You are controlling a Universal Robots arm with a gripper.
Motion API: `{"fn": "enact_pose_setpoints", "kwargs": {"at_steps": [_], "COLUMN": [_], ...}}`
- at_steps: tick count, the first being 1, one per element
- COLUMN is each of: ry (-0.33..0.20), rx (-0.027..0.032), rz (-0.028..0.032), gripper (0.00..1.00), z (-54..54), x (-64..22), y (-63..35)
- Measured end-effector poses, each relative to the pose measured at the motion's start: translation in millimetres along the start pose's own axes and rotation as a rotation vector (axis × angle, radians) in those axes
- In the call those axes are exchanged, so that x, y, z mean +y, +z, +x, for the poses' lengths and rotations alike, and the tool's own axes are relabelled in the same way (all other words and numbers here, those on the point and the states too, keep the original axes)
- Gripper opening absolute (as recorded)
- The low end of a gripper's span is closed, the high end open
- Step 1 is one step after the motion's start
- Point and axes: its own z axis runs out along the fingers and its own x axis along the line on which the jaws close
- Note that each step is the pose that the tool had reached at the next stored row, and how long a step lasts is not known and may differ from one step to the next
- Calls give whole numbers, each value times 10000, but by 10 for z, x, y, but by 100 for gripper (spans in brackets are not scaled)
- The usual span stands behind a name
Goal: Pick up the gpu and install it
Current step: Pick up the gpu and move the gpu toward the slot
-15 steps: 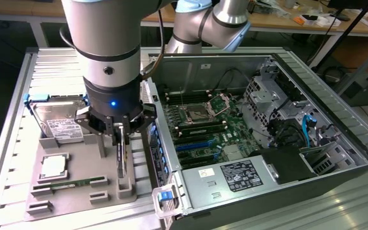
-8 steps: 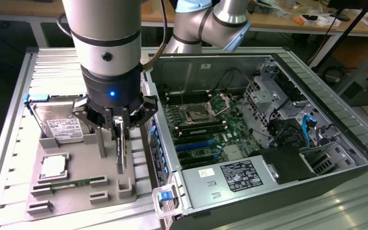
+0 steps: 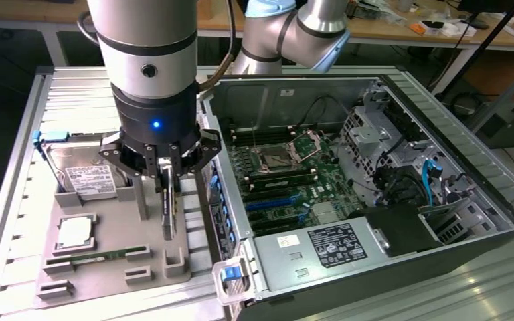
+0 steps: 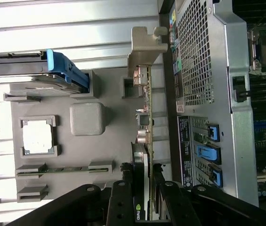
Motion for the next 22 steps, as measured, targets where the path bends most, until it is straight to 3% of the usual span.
{"fn": "enact_pose_setpoints", "kwargs": {"at_steps": [7,22], "ry": [0,0], "rx": [3,6], "rz": [2,2], "gripper": [27,27], "z": [-1,-10], "x": [2,15], "y": [-39,-364]}}
